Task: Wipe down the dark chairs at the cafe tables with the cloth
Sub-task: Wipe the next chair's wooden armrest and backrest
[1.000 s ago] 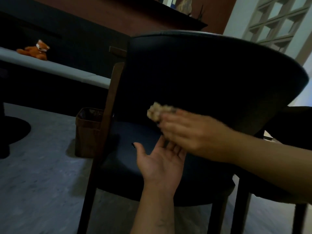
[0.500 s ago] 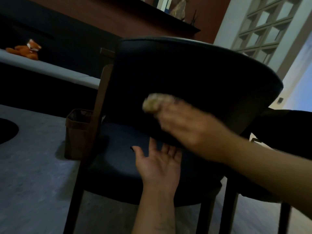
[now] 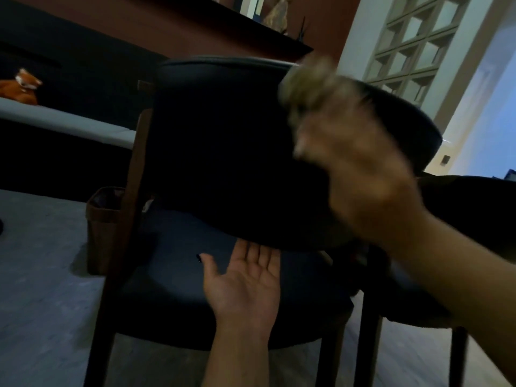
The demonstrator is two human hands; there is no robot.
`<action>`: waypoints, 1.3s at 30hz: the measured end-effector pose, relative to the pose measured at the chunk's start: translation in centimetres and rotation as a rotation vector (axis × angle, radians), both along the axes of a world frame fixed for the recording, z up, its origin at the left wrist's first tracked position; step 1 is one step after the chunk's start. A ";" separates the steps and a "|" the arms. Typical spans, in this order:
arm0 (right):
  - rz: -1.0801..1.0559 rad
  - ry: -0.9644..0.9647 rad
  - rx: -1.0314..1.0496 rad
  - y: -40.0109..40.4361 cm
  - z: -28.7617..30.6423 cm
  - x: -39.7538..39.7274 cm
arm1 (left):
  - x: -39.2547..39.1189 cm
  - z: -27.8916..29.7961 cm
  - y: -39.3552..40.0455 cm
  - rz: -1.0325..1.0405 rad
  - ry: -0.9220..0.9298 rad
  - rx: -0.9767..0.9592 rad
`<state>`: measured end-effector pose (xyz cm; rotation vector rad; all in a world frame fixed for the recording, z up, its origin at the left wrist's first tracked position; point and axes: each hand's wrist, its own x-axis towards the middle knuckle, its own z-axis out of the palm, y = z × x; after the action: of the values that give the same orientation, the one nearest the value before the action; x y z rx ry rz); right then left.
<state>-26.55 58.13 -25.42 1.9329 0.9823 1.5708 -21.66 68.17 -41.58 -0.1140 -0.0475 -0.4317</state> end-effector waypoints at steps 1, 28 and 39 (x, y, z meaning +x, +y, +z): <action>0.032 -0.057 0.116 0.0 0.6 0.1 | 0.0 0.0 -0.2 0.001 0.007 -0.001; 0.130 -0.016 0.228 -2.1 -1.8 -0.1 | -2.0 1.3 1.3 0.067 -0.160 0.582; 0.012 0.033 0.451 -5.5 -4.7 -1.0 | -7.0 9.4 1.8 0.543 -0.169 1.481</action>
<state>-27.51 52.63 -30.12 2.2530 0.6911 1.8979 -28.69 69.94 -32.15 1.3676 0.0831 0.1471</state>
